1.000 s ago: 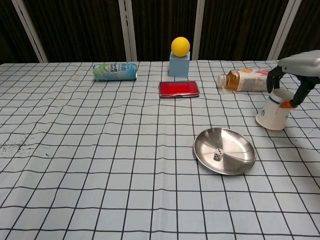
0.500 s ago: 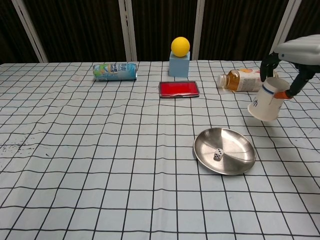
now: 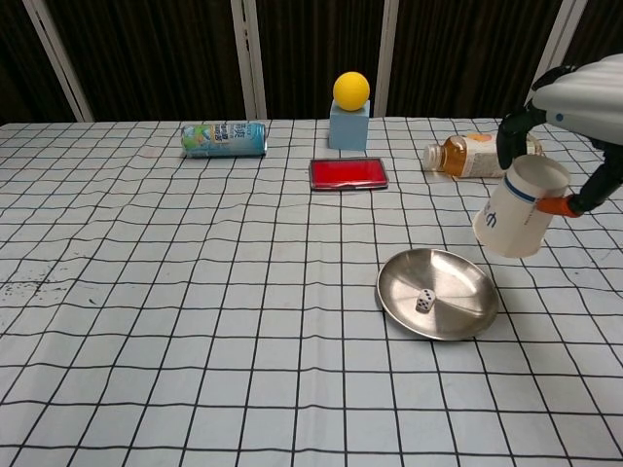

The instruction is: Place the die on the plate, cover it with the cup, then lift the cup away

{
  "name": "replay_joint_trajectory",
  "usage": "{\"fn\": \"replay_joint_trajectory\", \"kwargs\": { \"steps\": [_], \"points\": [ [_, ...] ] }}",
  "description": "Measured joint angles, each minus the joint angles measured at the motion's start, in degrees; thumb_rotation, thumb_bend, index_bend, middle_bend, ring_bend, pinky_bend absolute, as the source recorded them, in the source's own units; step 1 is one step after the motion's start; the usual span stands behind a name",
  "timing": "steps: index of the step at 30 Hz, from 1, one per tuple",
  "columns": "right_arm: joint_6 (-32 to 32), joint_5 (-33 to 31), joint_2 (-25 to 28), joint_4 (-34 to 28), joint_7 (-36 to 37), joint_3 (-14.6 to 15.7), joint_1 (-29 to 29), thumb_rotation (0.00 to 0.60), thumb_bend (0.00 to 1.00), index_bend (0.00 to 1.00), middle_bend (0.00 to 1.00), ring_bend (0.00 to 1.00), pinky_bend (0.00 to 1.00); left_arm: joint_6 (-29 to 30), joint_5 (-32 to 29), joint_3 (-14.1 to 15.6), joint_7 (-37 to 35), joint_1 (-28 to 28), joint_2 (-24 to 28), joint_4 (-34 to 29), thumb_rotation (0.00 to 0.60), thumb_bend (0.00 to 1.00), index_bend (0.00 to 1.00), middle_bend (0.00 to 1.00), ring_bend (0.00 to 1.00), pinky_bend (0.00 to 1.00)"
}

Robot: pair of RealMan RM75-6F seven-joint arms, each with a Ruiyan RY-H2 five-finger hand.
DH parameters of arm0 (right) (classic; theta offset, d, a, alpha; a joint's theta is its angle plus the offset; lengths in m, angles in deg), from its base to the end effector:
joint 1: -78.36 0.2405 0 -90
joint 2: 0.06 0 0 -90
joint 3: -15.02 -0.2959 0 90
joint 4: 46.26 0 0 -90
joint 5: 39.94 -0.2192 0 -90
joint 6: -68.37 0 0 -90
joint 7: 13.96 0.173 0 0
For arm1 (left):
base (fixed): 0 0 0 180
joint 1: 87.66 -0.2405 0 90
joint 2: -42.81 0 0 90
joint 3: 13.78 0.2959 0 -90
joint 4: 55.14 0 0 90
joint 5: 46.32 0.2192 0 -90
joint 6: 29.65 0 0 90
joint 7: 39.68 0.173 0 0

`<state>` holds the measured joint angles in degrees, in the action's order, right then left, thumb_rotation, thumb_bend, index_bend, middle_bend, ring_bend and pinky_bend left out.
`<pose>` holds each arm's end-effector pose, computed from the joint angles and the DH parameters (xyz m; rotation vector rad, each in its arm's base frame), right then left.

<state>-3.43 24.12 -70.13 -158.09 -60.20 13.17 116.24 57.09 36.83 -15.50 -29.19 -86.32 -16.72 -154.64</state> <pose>-0.1716 -0.3321 0.0705 1.8590 -0.5498 0.7085 -0.3493 0.1865 0.1886 -1.3578 -0.8522 -0.7330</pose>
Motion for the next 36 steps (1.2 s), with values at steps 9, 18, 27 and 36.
{"fn": "replay_joint_trajectory", "kwargs": {
  "steps": [9, 18, 27, 36],
  "points": [
    [-1.15, 2.62, -4.28, 1.84, -2.03, 1.9, -1.92, 0.6, 0.4, 0.52, 0.46, 0.24, 0.06, -0.06, -0.11, -0.1, 0.18, 0.1, -0.16, 0.07, 0.6, 0.36, 0.02, 0.0, 0.0, 0.0],
    [0.51, 3.32, -7.24, 4.03, -1.61, 1.89, -2.2, 0.6, 0.4, 0.52, 0.46, 0.24, 0.06, -0.14, -0.18, -0.16, 0.35, 0.22, -0.3, 0.15, 0.6, 0.36, 0.02, 0.0, 0.0, 0.0],
    [1.69, 3.77, -10.84, 5.96, -2.02, 1.19, -2.04, 0.6, 0.4, 0.52, 0.46, 0.24, 0.06, -0.2, -0.22, -0.21, 0.27, 0.3, -0.34, 0.27, 0.6, 0.36, 0.02, 0.0, 0.0, 0.0],
    [3.4, 3.32, -14.18, 7.87, -2.66, 0.61, -1.51, 0.6, 0.4, 0.52, 0.46, 0.24, 0.06, -0.27, -0.32, -0.27, 0.17, 0.38, -0.38, 0.38, 0.6, 0.36, 0.02, 0.0, 0.0, 0.0]
  ]
}}
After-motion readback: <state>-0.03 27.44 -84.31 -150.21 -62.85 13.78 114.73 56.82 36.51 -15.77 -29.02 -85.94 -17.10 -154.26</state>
